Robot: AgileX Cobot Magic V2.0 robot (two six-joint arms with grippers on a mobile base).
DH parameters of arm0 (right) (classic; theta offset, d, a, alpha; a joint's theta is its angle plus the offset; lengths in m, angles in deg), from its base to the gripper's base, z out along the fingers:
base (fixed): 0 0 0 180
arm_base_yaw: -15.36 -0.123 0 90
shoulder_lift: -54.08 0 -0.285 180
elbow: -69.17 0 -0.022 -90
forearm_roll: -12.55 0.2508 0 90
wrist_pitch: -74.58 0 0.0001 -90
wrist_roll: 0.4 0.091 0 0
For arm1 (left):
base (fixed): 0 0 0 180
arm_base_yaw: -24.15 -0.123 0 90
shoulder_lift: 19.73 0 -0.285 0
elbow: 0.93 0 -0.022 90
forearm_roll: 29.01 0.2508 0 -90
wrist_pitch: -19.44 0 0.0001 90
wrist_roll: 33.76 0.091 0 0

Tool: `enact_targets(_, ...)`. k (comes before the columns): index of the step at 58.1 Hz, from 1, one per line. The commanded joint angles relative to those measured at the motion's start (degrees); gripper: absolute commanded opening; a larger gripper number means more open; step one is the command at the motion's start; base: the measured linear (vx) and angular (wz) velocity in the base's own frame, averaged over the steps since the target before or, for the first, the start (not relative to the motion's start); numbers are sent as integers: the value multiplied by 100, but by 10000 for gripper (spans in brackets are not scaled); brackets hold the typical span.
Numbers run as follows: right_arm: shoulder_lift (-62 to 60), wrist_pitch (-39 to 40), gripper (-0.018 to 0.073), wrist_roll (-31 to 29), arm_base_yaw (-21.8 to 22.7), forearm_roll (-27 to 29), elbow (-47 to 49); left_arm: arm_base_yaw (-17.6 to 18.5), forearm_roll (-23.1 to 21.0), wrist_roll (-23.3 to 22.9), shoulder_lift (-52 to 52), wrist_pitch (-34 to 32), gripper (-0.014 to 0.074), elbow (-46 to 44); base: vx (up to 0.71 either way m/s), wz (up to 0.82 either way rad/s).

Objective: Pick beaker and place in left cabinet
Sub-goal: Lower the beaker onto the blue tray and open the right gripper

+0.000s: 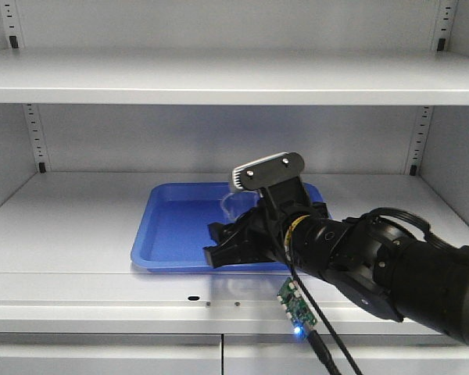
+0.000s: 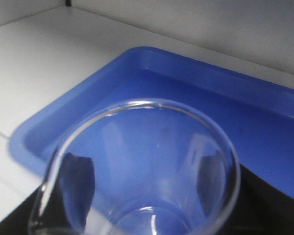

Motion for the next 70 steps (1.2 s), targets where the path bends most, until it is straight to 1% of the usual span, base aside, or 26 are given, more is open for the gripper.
enact_targets(1,-68,796,9,59,240,-60,295,32,-57,-7,-59,-468,-6,-107,0,0)
enact_targets(7,286,816,9,121,470,177,620,32,-57,-7,-59,-468,-6,-107,0,0)
enact_targets(14,771,832,12,121,609,192,1246,32,-57,-7,-59,-468,-6,-107,0,0)
enact_targets(22,1477,705,13,121,609,192,2070,32,-57,-7,-59,-468,-6,-107,0,0)
enact_targets(28,1904,633,16,128,609,192,2516,32,-57,-7,-59,-468,-6,-107,0,0)
enact_targets(35,2062,357,26,189,604,197,2745,32,-57,-7,-59,-468,-6,-107,0,0)
enact_targets(40,2062,331,51,198,604,197,2745,32,-57,-7,-59,-468,-6,-107,0,0)
enact_targets(46,2062,290,106,215,604,197,2745,32,-57,-7,-59,-468,-6,-107,0,0)
enact_targets(53,2062,284,192,337,604,207,2745,32,-57,-7,-59,-468,-6,-107,0,0)
enact_targets(63,2062,227,403,348,604,207,2745,32,-57,-7,-59,-468,-6,-107,0,0)
enact_targets(65,2062,192,462,348,604,207,2745,32,-57,-7,-59,-468,-6,-107,0,0)
enact_targets(66,2062,179,472,348,604,207,2745,32,-57,-7,-59,-468,-6,-107,0,0)
enact_targets(67,2062,138,510,348,604,207,2745,32,-57,-7,-59,-468,-6,-107,0,0)
enact_targets(70,2056,52,564,348,604,207,2745,32,-57,-7,-59,-468,-6,-107,0,0)
